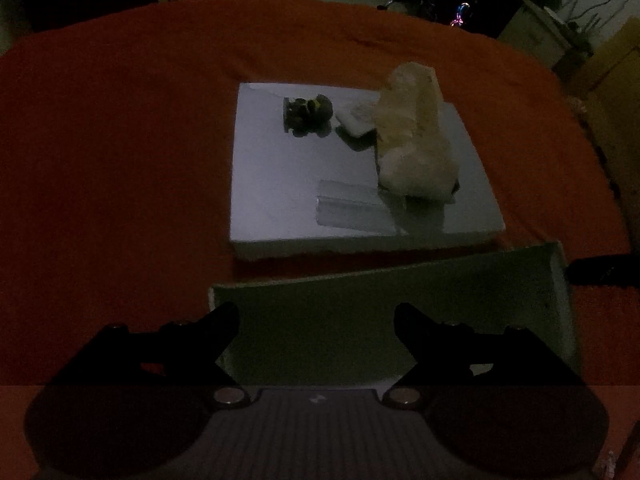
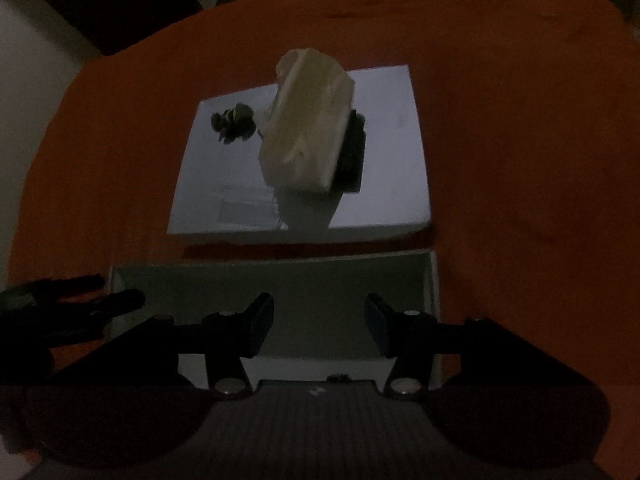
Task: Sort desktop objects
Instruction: 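Open both tools and withdraw them from the box toward the tray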
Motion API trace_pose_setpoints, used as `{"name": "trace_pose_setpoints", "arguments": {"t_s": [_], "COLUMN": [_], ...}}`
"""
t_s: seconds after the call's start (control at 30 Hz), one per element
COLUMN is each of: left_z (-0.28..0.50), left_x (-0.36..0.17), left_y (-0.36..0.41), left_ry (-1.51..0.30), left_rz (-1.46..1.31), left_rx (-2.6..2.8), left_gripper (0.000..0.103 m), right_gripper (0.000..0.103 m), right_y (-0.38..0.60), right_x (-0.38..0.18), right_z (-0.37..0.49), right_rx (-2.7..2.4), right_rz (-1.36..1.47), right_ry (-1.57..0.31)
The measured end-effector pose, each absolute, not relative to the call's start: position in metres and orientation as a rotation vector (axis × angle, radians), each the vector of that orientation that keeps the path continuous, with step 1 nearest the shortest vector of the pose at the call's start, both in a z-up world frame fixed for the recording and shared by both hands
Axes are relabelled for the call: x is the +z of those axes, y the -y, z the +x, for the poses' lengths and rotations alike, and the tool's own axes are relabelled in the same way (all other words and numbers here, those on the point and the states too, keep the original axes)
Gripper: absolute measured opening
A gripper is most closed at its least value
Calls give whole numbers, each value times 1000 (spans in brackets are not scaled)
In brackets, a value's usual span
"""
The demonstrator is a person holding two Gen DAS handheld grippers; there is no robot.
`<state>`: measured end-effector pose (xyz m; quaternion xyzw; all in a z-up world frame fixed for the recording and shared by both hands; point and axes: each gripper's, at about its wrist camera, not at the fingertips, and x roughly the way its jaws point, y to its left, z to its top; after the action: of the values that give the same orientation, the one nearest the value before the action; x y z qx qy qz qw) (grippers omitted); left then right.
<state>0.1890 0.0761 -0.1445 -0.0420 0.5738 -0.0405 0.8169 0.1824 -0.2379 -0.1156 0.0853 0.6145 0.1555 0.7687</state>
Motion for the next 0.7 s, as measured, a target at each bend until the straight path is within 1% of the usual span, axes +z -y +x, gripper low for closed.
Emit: {"name": "trace_pose_setpoints", "arguments": {"t_s": [0.47, 0.7], "left_z": [245, 273], "left_x": [-159, -184], "left_y": [-78, -75], "left_ry": [-1250, -1287], "left_rz": [-76, -75], "left_rx": [-107, -144], "left_gripper": [84, 84], "right_gripper": [56, 56], "right_y": [236, 230], "right_x": [-114, -138], "right_z": [226, 251], "right_rx": [329, 316], "right_rz": [194, 176], "right_ry": [-1305, -1329]}}
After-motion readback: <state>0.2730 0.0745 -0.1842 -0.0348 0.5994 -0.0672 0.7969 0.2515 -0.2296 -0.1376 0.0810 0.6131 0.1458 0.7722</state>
